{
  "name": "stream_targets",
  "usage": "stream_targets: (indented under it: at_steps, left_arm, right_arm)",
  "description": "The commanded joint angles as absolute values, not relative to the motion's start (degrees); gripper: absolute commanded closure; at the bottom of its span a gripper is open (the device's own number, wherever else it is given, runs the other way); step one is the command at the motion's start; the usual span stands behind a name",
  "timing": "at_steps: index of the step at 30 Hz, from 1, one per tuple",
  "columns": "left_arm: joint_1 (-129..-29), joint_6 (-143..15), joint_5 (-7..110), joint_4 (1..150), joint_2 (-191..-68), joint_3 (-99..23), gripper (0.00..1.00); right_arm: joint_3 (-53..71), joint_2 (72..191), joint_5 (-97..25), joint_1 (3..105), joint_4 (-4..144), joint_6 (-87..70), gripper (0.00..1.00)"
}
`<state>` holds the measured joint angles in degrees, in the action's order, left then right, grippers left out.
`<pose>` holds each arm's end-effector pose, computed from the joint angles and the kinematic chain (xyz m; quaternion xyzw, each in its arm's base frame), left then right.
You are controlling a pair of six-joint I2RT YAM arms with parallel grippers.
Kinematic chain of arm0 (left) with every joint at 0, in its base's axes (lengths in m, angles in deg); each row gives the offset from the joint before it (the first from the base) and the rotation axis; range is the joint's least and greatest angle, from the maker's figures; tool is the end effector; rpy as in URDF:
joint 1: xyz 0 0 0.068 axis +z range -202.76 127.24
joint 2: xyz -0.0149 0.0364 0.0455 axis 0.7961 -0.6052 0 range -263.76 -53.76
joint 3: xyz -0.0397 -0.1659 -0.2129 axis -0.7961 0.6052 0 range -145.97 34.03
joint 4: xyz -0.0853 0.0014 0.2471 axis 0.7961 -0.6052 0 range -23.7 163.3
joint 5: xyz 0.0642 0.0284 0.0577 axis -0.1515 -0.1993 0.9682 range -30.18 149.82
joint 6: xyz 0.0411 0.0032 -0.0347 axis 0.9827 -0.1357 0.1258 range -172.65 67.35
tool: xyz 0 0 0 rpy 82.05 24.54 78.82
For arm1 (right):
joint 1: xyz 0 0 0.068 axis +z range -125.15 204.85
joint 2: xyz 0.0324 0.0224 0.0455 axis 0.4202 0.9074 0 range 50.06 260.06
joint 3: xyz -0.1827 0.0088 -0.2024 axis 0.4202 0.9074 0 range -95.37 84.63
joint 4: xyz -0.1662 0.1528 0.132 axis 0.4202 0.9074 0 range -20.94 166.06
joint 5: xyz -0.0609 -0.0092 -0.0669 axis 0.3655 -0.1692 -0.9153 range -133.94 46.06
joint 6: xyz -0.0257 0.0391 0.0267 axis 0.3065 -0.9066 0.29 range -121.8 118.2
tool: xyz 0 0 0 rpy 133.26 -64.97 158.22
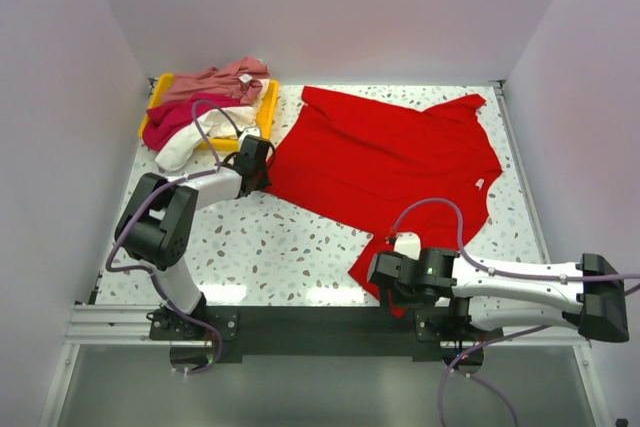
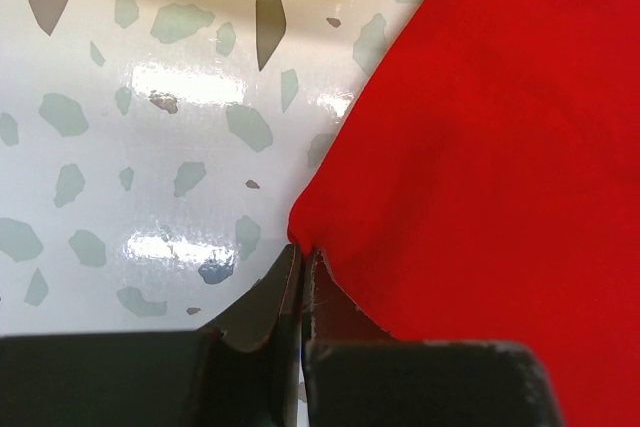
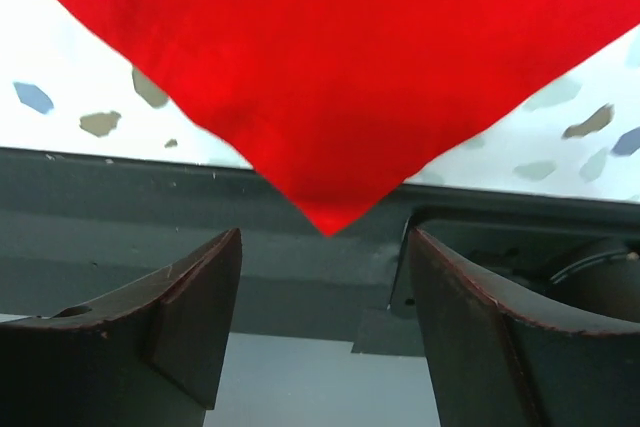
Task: Fold and stack the t-shirts
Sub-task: Fold the tshirt
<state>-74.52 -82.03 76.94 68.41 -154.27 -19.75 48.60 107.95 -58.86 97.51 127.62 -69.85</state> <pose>0.3259 -0.1190 0.1512 -0.1109 0.9286 -0.0135 0.3539 0.0527 0.1382 0.1947 -0.0289 0.9877 0.0346 0.1497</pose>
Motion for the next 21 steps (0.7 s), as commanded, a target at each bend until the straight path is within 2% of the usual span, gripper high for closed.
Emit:
stream_targets:
  at_steps: [1, 14, 16, 19, 20, 21]
  left_arm:
    - [-74.12, -81.65, 75.2, 66.97, -152.46, -20.63, 1.0]
    - [-74.03, -80.95, 76.08, 66.0, -151.67, -20.81, 1.0]
    - [-74.03, -80.95, 75.99, 65.92, -151.67, -20.81, 1.0]
    - [-74.03, -80.95, 75.73, 65.83, -151.58, -20.9, 1.0]
    - [-74.03, -80.95, 75.73, 65.57, -151.5, -20.81, 1.0]
    - [-74.03, -80.86, 75.81, 65.56, -151.32, -20.81, 1.0]
  right_arm:
    - [49.56, 110.69, -58.8, 101.3, 127.26, -78.26, 0.3]
    - [56.76, 112.56, -57.12, 102.72, 117.75, -81.87, 0.38]
    - [58.26, 111.76, -57.22, 102.63, 116.27, -82.13, 0.44]
    - [59.41, 110.97, -56.43, 102.72, 115.55, -82.66, 0.6]
    - [59.32, 110.71, -56.51, 102.72, 116.08, -82.84, 0.7]
    - [58.8, 110.62, -56.68, 102.72, 116.86, -82.75, 0.76]
